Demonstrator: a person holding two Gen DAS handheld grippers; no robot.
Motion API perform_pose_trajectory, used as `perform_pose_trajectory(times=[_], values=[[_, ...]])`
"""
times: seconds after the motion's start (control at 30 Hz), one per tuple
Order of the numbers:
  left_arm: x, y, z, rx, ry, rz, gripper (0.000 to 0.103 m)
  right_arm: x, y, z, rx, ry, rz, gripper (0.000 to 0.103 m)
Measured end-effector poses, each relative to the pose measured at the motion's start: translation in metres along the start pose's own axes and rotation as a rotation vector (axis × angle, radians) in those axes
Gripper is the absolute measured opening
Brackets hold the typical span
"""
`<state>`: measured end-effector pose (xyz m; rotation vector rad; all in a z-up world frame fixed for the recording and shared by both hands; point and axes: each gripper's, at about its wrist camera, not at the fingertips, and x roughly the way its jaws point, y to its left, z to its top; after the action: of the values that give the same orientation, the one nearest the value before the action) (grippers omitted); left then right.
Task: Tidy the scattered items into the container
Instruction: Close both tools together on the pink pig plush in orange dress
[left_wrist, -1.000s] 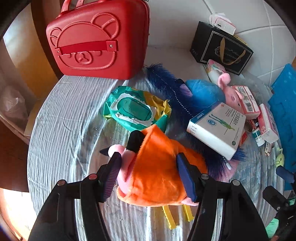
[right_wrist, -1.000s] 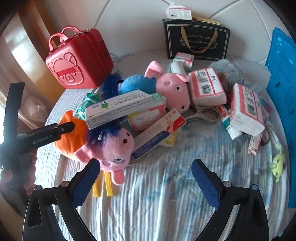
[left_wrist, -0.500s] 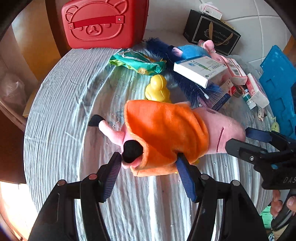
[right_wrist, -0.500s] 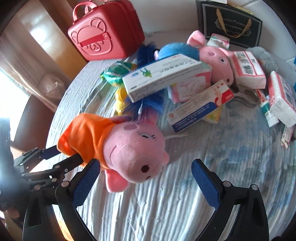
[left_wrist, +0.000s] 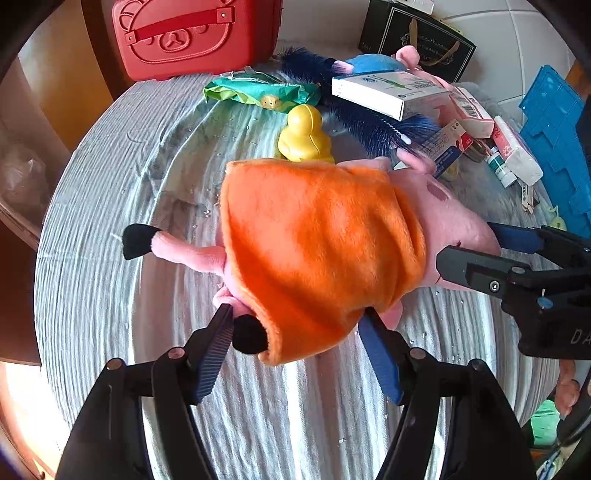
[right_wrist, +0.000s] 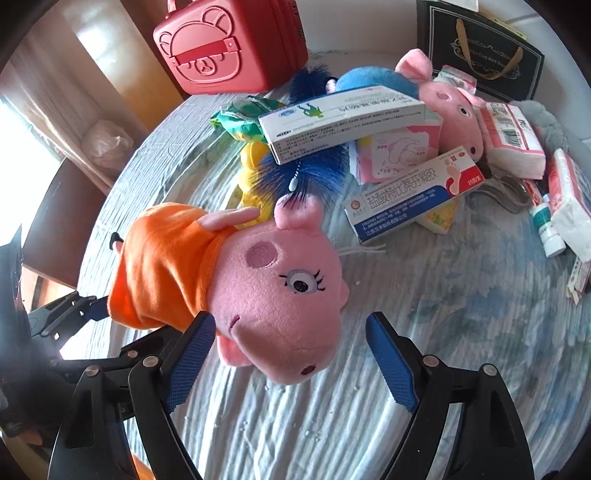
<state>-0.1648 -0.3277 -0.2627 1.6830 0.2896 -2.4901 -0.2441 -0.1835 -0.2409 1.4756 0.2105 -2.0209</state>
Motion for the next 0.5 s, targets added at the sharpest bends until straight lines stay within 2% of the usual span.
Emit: perform_pose_trajectory(times=[0.17,0.23,0.4,0.5], values=[[0.009,-0.002,-0.001,0.025,-0.034,0.013,0.068,0.018,0.002,0.001,-0.014,0.007,0.026,0.084],[0.009,-0.002,-0.001,0.042,-0.071,0.016,0.065,0.020,0.004,0.001,-0.024,0.006,0.033,0.072],[-0.003,-0.001,-0.002,0.044,-0.116,0.012,0.052,0.012,0.009,-0.002,-0.040,-0.024,0.026,0.064],[-0.016,-0.004,-0.002,0.048,-0.142,0.016,0.052,0.002,0.012,-0.006,-0.056,-0.038,0.029,0.060]])
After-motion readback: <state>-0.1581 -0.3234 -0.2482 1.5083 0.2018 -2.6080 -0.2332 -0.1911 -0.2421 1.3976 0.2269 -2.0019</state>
